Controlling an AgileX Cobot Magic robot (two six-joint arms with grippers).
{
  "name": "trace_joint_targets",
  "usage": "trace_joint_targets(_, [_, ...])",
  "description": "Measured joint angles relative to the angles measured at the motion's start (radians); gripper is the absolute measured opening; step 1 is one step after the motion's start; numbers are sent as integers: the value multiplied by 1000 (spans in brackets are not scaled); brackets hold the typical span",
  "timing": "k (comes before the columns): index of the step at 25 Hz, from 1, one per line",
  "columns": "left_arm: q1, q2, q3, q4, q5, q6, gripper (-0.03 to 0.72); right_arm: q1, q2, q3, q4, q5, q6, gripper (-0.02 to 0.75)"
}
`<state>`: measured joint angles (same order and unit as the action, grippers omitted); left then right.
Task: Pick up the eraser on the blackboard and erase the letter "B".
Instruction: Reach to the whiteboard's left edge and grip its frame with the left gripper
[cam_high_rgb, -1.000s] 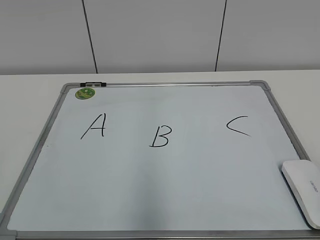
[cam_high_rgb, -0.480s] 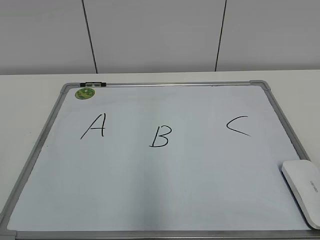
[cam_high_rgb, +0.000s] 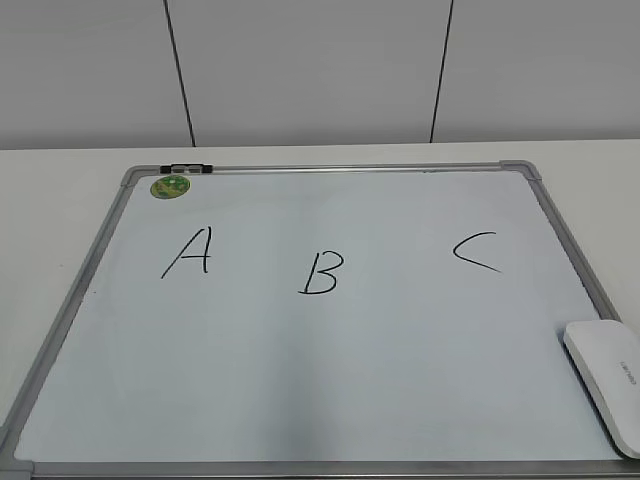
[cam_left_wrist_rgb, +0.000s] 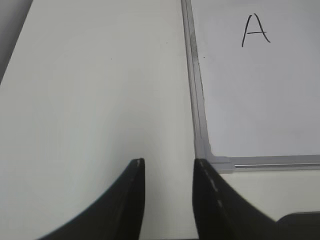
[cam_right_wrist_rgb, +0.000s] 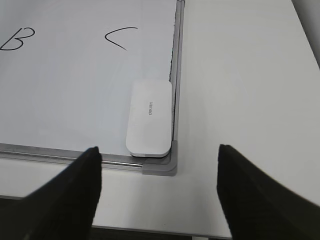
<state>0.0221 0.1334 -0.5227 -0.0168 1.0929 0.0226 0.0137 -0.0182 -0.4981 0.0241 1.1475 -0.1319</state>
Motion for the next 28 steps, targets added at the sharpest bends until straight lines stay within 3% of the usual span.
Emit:
trace_joint_targets(15, [0, 625, -192, 0, -319, 0, 247, 0, 0, 0, 0, 0, 0, 536])
trace_joint_targets(28, [-1, 1248, -590, -43, -376, 2, 247, 0, 0, 0, 0, 0, 0, 536])
